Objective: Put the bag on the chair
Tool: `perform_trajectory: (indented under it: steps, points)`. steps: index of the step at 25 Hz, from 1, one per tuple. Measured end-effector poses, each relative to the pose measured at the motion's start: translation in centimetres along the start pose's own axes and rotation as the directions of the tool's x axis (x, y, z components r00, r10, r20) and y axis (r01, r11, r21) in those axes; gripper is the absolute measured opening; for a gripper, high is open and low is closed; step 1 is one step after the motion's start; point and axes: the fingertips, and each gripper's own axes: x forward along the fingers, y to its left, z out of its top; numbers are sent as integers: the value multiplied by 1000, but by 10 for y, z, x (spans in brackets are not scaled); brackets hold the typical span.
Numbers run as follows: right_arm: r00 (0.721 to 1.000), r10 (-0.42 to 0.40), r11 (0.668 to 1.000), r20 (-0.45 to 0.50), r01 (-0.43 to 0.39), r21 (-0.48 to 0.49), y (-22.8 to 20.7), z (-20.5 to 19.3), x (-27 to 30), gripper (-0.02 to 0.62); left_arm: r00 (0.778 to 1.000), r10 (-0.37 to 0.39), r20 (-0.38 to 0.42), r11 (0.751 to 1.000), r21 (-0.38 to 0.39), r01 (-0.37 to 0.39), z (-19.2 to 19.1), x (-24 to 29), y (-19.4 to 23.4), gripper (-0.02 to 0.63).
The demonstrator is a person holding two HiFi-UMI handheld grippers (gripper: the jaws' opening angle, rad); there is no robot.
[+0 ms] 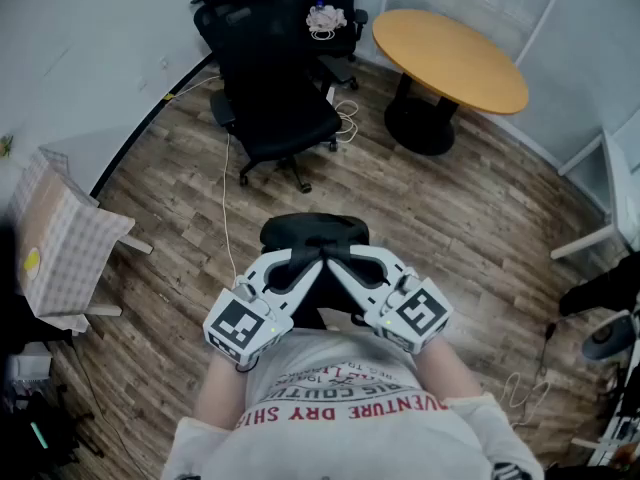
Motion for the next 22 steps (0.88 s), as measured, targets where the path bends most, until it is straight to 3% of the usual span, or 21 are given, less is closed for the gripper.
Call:
perform_trajectory:
  steps: [12,22]
  points:
    - [999,-17,999,-29,18,47,-15,-15,-2,49,1000,2,-23,1000,-7,-2,-8,13,5,51]
    - [998,-12,996,-64,18,87,-55,-14,57,50,999,2,-41,999,-38,-4,-14,29,79,51]
